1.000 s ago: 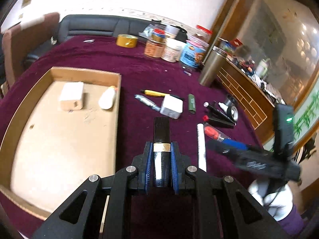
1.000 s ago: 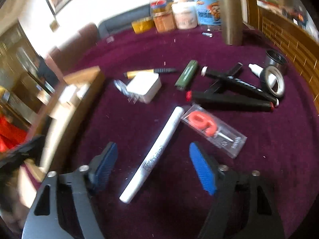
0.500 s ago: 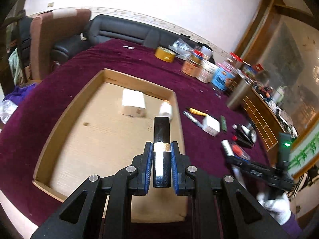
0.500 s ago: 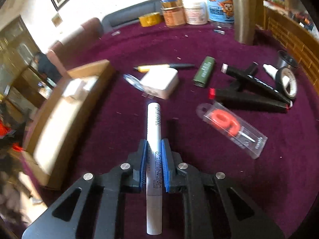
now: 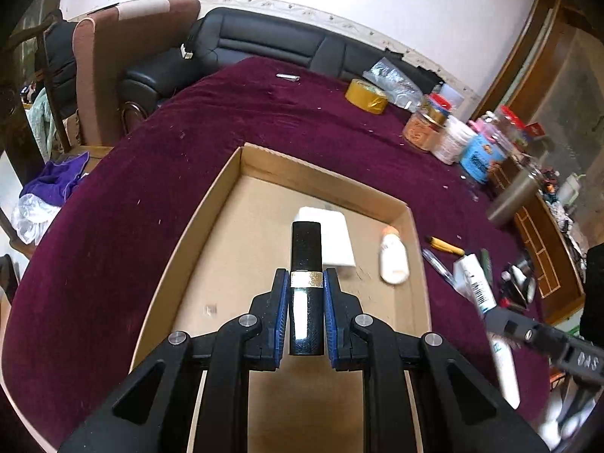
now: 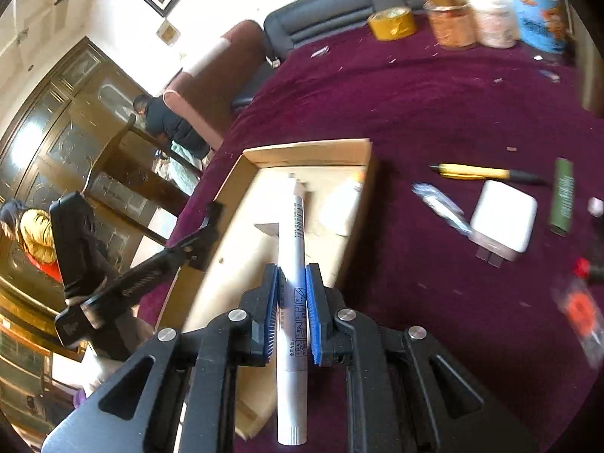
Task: Organize rigid objects
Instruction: 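Carry the lipstick and marker into the tray and open both grippers, then move both open grippers back over the cluttered table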
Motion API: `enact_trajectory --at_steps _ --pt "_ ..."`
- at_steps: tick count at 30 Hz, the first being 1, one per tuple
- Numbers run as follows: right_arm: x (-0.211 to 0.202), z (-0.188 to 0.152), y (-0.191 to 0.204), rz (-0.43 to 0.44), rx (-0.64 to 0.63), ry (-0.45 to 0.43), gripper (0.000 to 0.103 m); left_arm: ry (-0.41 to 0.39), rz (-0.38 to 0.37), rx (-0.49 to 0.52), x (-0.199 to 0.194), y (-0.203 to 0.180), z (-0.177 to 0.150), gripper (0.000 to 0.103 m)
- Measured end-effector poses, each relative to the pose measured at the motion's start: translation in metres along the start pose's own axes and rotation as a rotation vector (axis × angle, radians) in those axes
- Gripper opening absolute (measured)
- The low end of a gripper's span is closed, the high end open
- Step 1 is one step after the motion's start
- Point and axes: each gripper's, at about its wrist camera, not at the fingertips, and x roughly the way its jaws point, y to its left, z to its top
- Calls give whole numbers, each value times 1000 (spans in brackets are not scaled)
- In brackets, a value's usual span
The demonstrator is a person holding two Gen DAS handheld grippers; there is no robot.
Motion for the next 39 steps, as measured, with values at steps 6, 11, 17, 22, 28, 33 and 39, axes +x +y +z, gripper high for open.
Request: enact_trajectory --at_steps 6,11,17,22,28,33,39 --pt "54 30 6 -39 58 36 12 33 66 13 37 8 22 14" --pt "81 45 3 -92 66 43 12 74 61 -35 62 23 29 14" --pt "88 47 -2 -154 52 29 14 66 18 -70 64 32 30 21" --pt "74 52 3 -165 24 1 16 24 -3 -55 49 29 28 36" --pt "8 44 -6 -188 -20 -114 16 -3 -39 -66 17 22 22 43" --pt "-78 8 -30 -386 -152 -357 78 -68 -103 -45 -28 -4 1 61" --pt "-137 -33 -112 -500 -25 -443 85 -67 -176 61 -45 -67 -28 65"
